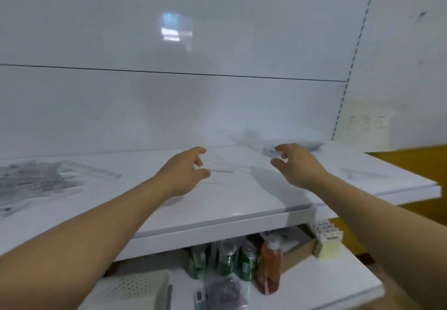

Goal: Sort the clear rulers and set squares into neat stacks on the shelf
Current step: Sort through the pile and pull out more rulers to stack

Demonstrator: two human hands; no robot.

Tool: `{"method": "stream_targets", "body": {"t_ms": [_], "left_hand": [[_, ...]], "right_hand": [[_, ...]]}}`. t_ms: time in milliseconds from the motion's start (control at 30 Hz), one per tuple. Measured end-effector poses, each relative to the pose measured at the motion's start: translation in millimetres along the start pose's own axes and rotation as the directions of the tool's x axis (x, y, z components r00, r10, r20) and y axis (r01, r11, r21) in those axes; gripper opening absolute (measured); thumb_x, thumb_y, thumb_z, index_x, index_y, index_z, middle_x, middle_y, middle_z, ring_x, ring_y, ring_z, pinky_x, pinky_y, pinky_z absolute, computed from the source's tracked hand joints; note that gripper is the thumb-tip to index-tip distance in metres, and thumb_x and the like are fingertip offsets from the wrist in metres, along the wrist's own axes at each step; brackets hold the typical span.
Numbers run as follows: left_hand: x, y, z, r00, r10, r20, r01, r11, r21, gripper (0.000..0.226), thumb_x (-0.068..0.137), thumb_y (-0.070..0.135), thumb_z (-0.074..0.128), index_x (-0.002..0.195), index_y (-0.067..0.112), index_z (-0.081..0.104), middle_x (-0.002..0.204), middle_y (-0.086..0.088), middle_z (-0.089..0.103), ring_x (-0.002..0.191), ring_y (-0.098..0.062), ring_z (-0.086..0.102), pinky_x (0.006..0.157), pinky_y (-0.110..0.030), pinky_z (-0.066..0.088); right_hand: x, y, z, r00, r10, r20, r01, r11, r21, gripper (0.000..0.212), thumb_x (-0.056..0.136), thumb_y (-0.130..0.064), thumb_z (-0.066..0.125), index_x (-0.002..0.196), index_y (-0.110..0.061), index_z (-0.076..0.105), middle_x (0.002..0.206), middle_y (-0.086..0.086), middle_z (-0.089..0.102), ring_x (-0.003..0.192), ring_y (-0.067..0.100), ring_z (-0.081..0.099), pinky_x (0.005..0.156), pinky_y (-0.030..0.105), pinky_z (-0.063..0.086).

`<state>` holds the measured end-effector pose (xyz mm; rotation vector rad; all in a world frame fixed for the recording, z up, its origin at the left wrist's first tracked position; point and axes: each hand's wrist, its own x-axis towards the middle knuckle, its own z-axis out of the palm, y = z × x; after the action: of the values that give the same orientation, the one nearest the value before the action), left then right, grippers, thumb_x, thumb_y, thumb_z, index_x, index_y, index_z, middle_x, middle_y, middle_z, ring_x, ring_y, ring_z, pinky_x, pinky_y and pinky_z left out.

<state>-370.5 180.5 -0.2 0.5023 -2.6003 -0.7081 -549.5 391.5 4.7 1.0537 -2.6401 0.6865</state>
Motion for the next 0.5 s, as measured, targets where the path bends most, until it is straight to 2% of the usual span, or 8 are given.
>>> {"method": "stream_targets", "body": {"t_ms": [233, 500], "left_hand": [[55.6, 63.9, 75.5, 0.991, 0.037, 0.13, -0.036, 0.999, -0.007, 0.056, 0.089, 0.037, 0.06, 0.139, 0.027, 0.037, 0.118, 0.006, 0.052, 0.101, -0.015, 0.053, 0.09, -0.027, 0.04], [116.1, 85.4, 117.6, 0.987, 0.046, 0.155, -0.041, 0.999, -0.033, 0.053, 0.087, 0.039, 0.063, 0.135, 0.03, 0.042, 0.109, 0.01, 0.054, 0.094, -0.012, 0.055, 0.08, -0.024, 0.038]], "right_hand": [[-14.9, 97.7, -38.4, 0.99, 0.142, 0.012, -0.141, 0.988, -0.064, 0.045, 0.095, -0.038, 0.05, 0.136, -0.02, 0.046, 0.134, 0.003, 0.051, 0.117, 0.02, 0.053, 0.099, 0.036, 0.043], [40.3, 146.7, -35.3, 0.993, 0.103, 0.056, -0.095, 0.987, -0.128, 0.044, 0.097, -0.034, 0.045, 0.138, -0.019, 0.045, 0.136, 0.004, 0.049, 0.121, 0.024, 0.048, 0.103, 0.036, 0.038]]}}
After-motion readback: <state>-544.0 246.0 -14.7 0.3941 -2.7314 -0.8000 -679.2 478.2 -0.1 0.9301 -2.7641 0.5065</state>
